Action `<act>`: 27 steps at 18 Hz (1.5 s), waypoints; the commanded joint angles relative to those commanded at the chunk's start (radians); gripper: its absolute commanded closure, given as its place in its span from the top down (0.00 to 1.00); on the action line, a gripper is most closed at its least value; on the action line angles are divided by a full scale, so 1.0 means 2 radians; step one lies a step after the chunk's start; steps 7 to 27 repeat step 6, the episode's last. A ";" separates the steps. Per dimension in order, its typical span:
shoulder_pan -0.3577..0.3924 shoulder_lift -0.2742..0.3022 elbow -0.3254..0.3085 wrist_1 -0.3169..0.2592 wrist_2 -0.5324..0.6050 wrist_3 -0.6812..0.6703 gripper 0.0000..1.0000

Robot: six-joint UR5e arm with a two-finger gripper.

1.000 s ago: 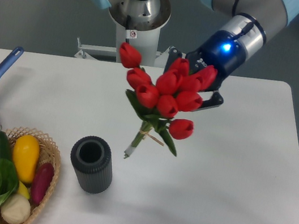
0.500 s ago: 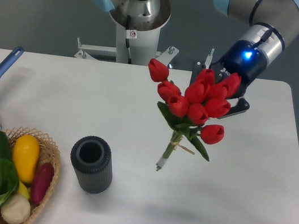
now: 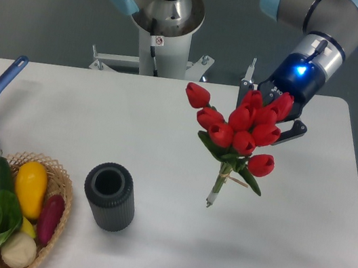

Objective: Pick up the flowers from the vase
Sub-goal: 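Carry the tulip bunch up and away from the vase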

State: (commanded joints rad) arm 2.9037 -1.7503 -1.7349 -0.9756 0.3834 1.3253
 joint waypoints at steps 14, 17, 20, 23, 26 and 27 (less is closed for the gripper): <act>0.005 -0.002 0.000 -0.001 0.009 0.007 0.29; 0.005 -0.002 0.000 -0.001 0.009 0.007 0.29; 0.005 -0.002 0.000 -0.001 0.009 0.007 0.29; 0.005 -0.002 0.000 -0.001 0.009 0.007 0.29; 0.005 -0.002 0.000 -0.001 0.009 0.007 0.29; 0.005 -0.002 0.000 -0.001 0.009 0.007 0.29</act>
